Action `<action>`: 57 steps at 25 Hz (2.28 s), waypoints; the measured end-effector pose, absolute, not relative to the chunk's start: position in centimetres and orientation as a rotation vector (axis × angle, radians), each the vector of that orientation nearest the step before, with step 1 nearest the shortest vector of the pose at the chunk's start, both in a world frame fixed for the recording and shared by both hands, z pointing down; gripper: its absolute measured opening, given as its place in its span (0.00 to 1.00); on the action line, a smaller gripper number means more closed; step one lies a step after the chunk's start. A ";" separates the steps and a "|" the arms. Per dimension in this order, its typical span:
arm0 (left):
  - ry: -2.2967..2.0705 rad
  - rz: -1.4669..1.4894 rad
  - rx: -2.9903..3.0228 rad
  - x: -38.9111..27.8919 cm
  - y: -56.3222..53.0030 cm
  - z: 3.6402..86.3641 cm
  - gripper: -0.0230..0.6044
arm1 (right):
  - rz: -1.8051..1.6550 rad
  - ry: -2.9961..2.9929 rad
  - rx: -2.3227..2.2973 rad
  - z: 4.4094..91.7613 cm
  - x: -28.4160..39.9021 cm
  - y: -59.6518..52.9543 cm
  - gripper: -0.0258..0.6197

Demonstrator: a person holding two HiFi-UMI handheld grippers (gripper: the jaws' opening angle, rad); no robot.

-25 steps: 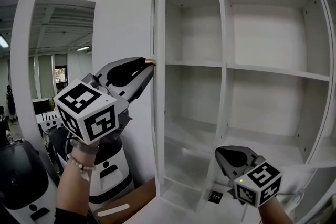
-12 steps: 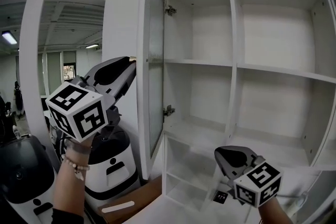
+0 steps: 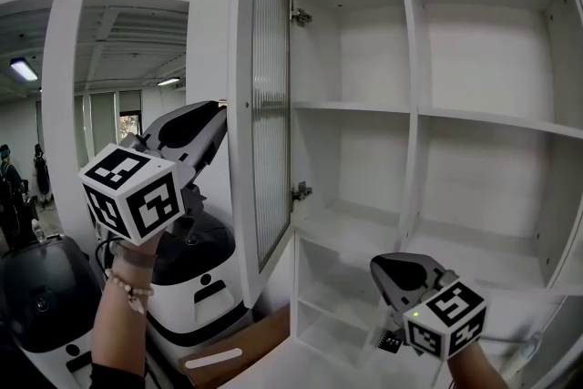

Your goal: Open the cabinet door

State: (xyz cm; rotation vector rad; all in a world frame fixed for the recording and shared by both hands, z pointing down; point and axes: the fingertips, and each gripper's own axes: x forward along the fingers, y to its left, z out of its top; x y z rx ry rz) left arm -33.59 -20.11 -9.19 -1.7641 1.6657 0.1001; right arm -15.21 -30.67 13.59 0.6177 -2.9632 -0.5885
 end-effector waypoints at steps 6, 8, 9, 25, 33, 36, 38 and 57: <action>1.729 0.129 -1.725 -36.1 -19.5 -9.1 0.10 | -0.591 -2.960 0.616 13.6 -15.2 -30.9 0.04; 1.751 0.140 -1.719 -36.9 -19.2 -9.1 0.09 | -0.595 -2.960 0.615 13.6 -15.3 -30.7 0.04; 1.765 0.142 -1.710 -37.3 -19.1 -9.1 0.09 | -0.598 -2.960 0.615 13.6 -15.4 -30.6 0.04; 1.933 0.120 -1.559 -42.1 -18.2 -8.9 0.04 | -0.601 -2.965 0.600 13.7 -16.5 -29.8 0.04; 2.011 0.124 -1.530 -44.5 -18.1 -8.2 0.04 | -0.598 -2.971 0.577 13.8 -17.1 -29.8 0.04; 2.050 0.112 -1.512 -45.7 -18.2 -7.9 0.04 | -0.598 -2.970 0.563 13.8 -17.2 -30.1 0.04; 2.063 0.097 -1.513 -46.1 -18.3 -7.6 0.04 | -0.600 -2.969 0.558 13.8 -17.3 -30.2 0.04; 2.040 0.081 -1.537 -43.1 -16.8 -4.9 0.04 | -0.624 -2.984 0.505 13.8 -19.7 -28.7 0.04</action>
